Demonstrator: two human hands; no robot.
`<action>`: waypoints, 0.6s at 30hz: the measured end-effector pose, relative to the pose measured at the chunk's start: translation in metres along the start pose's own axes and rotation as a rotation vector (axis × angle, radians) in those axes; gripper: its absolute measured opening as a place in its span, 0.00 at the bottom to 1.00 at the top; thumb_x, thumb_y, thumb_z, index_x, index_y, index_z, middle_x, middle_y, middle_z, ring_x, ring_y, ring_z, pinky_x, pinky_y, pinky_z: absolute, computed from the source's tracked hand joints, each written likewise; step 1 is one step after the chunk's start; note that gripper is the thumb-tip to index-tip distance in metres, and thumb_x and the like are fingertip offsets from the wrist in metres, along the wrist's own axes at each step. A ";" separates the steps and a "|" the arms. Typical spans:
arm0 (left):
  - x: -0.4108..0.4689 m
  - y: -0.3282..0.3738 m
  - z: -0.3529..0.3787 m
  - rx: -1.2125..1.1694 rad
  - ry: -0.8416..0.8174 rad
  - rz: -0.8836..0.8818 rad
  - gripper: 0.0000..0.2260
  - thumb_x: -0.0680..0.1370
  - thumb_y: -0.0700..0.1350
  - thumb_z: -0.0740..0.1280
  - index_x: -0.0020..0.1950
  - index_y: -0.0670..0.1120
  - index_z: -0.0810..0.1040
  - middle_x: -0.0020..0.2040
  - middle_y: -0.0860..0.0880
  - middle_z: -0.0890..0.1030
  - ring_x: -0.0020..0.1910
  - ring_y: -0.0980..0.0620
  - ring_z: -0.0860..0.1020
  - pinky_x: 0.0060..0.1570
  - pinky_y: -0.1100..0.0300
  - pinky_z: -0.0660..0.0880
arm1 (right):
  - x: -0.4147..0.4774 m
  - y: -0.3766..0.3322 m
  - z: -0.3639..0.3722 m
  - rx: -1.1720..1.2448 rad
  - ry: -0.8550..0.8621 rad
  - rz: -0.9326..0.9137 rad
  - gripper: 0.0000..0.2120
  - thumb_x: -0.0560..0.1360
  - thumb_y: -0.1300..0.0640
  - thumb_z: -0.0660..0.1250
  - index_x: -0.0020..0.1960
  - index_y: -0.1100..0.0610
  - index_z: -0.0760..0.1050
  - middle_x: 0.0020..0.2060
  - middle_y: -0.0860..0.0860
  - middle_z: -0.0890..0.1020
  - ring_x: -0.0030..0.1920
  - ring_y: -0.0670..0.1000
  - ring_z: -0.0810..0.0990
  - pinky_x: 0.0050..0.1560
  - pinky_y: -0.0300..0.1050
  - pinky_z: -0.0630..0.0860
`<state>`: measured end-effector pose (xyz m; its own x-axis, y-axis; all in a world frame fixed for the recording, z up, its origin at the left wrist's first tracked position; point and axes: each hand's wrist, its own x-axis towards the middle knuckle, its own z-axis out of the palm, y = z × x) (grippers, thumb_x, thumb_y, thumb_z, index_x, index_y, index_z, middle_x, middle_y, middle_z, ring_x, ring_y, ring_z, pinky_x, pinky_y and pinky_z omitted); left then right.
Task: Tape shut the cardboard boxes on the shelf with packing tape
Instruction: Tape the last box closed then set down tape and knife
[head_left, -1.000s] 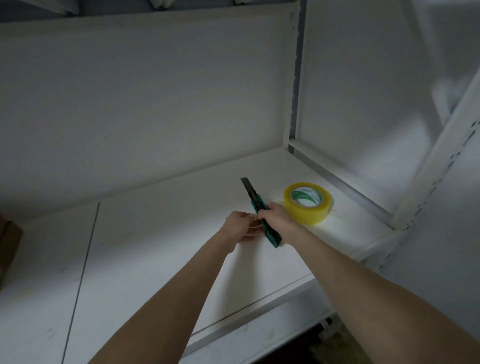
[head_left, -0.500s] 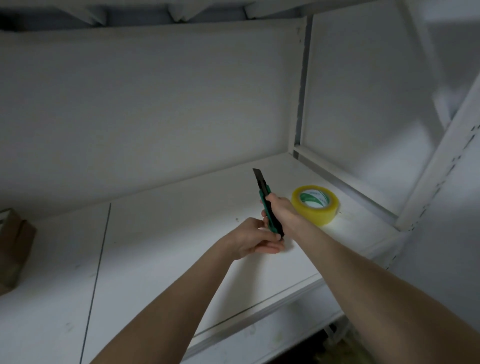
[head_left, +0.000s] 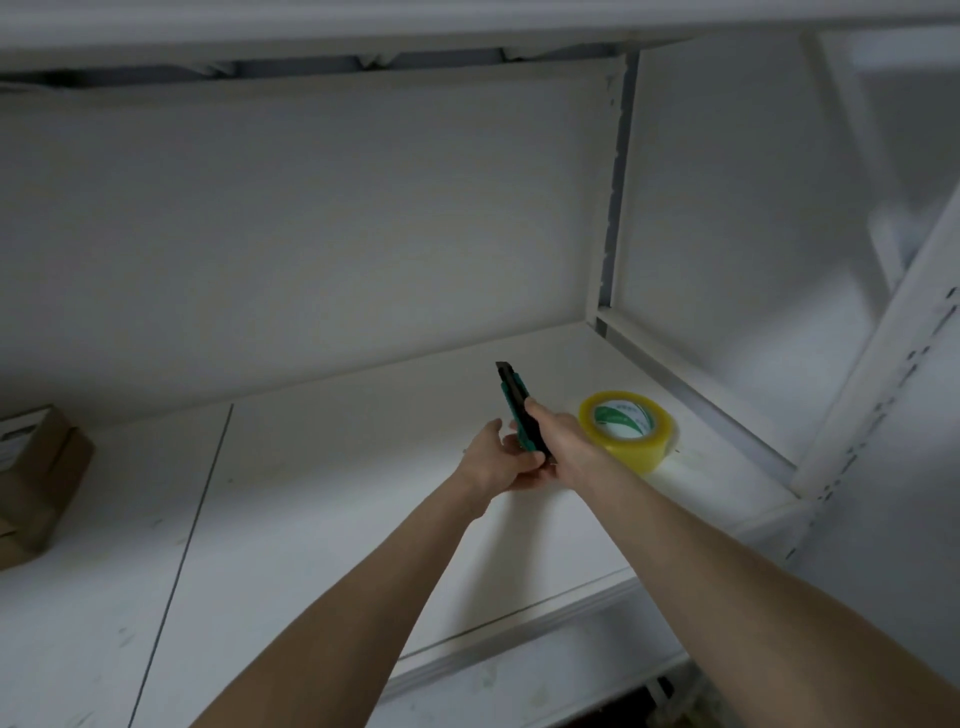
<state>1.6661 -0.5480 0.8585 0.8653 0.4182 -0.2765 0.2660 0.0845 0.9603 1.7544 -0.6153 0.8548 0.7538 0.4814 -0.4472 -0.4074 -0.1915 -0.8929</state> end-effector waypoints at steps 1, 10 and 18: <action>-0.001 0.002 0.001 0.036 -0.012 0.005 0.38 0.75 0.33 0.69 0.77 0.40 0.48 0.60 0.38 0.78 0.44 0.44 0.81 0.52 0.52 0.80 | 0.001 0.001 -0.001 0.006 -0.004 -0.002 0.20 0.80 0.44 0.60 0.46 0.59 0.80 0.34 0.54 0.82 0.35 0.53 0.81 0.37 0.43 0.75; -0.003 0.004 -0.013 0.193 0.078 -0.040 0.38 0.75 0.45 0.72 0.77 0.40 0.52 0.46 0.43 0.82 0.38 0.49 0.80 0.42 0.55 0.80 | 0.010 0.004 -0.013 -0.029 0.099 -0.121 0.10 0.81 0.54 0.58 0.49 0.61 0.72 0.28 0.56 0.75 0.25 0.52 0.69 0.25 0.41 0.63; -0.006 -0.003 -0.042 0.175 0.120 -0.097 0.33 0.76 0.43 0.70 0.76 0.41 0.56 0.45 0.43 0.82 0.38 0.48 0.80 0.43 0.54 0.79 | 0.017 0.009 -0.009 -0.047 0.091 -0.065 0.11 0.81 0.63 0.51 0.59 0.63 0.68 0.32 0.57 0.73 0.26 0.51 0.67 0.22 0.40 0.64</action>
<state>1.6420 -0.5125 0.8590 0.7779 0.5215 -0.3506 0.4244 -0.0245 0.9051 1.7680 -0.6171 0.8388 0.8226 0.4147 -0.3892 -0.3332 -0.2032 -0.9207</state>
